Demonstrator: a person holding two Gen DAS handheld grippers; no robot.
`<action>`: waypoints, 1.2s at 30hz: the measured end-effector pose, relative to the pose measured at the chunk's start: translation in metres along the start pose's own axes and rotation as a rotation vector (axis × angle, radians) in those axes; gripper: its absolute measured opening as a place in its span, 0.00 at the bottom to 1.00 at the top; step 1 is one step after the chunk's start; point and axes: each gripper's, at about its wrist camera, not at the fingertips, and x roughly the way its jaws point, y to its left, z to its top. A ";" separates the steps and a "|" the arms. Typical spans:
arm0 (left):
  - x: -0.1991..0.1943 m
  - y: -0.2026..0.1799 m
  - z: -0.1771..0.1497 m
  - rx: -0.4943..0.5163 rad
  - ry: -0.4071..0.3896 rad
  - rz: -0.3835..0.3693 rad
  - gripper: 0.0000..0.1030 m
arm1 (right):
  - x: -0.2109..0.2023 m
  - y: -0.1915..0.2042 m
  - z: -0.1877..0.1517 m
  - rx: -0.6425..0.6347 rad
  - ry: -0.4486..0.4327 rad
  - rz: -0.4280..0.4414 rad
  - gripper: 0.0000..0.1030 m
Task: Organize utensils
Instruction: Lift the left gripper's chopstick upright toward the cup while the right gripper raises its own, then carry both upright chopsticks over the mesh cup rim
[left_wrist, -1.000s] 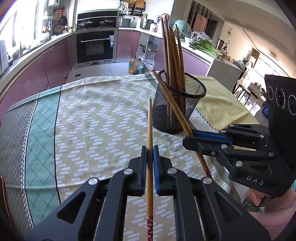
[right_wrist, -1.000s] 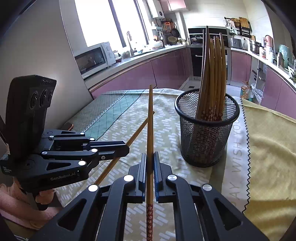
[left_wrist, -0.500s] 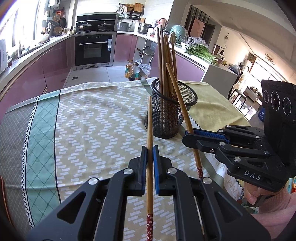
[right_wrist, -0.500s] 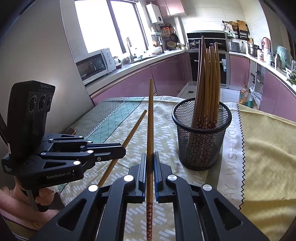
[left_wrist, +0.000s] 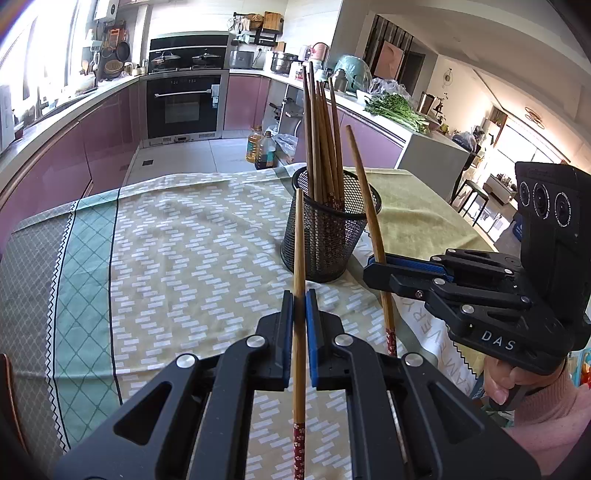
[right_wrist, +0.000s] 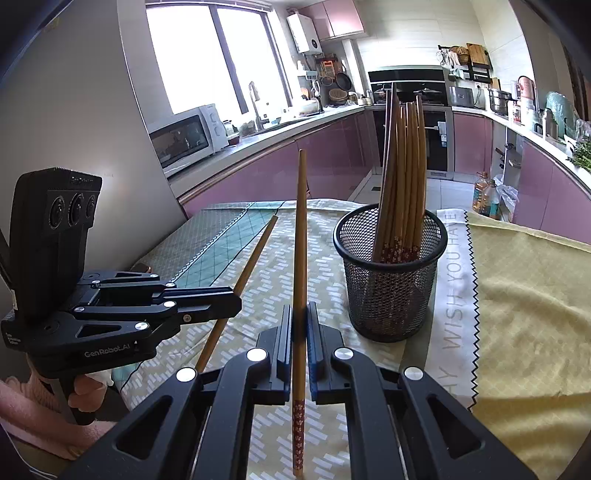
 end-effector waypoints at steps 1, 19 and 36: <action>-0.001 0.000 0.000 0.000 -0.001 -0.001 0.07 | -0.001 0.000 0.000 0.001 -0.002 0.000 0.06; -0.007 -0.003 0.002 0.008 -0.023 -0.012 0.07 | -0.015 -0.006 0.004 0.008 -0.040 -0.003 0.06; -0.014 -0.009 0.008 0.025 -0.047 -0.021 0.07 | -0.025 -0.008 0.010 0.014 -0.076 -0.010 0.06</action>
